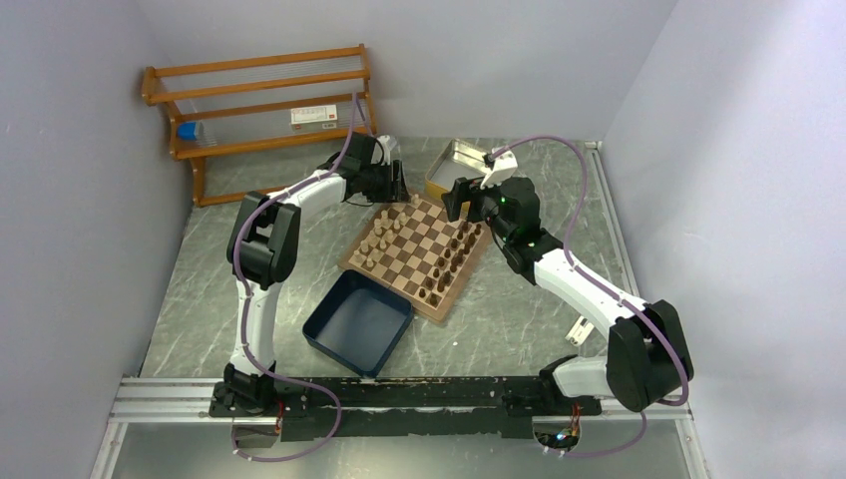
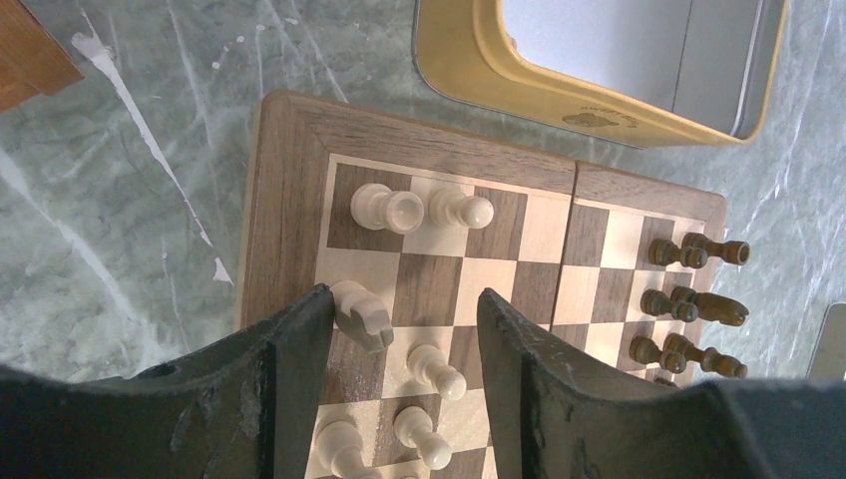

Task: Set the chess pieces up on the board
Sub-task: Adjust the chess piece on the chessboard.

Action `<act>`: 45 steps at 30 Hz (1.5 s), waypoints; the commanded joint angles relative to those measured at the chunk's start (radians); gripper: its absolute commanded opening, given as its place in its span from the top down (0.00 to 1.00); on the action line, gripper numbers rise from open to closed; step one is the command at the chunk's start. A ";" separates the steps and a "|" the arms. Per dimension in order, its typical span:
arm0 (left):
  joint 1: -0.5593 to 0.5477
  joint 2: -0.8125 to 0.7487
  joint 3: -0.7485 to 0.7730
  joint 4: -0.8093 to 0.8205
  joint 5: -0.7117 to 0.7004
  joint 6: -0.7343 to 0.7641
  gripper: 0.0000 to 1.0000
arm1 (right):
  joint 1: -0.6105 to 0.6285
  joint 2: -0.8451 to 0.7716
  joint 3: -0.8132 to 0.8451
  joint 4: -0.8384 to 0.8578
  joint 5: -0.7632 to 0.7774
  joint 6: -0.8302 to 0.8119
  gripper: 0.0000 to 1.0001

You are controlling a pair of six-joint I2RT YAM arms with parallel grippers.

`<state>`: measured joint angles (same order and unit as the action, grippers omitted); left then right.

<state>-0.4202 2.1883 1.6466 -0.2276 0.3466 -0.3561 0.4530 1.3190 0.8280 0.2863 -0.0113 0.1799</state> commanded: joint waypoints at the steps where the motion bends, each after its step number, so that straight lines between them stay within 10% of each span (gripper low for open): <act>1: 0.000 0.023 0.033 0.038 0.041 -0.007 0.41 | 0.002 -0.027 -0.008 0.028 0.008 -0.002 0.14; 25: 0.017 0.028 0.127 -0.009 0.003 0.001 0.38 | 0.002 -0.019 -0.005 0.028 0.035 0.030 0.14; 31: 0.024 -0.040 0.177 -0.090 -0.111 0.024 0.35 | 0.002 -0.005 0.021 -0.004 0.120 0.074 0.00; 33: 0.024 -0.087 0.164 -0.115 -0.141 0.033 0.32 | 0.002 0.007 0.041 -0.019 0.145 0.089 0.00; 36: 0.024 -0.168 0.131 -0.158 -0.165 0.052 0.02 | 0.001 0.039 0.079 -0.044 0.175 0.105 0.00; 45: 0.024 -0.524 -0.197 -0.168 -0.147 0.079 0.01 | -0.009 0.216 0.282 -0.136 0.213 0.003 0.03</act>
<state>-0.4004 1.7847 1.5826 -0.3748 0.1856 -0.3000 0.4526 1.4723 1.0176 0.2054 0.1623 0.2466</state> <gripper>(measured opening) 0.987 0.993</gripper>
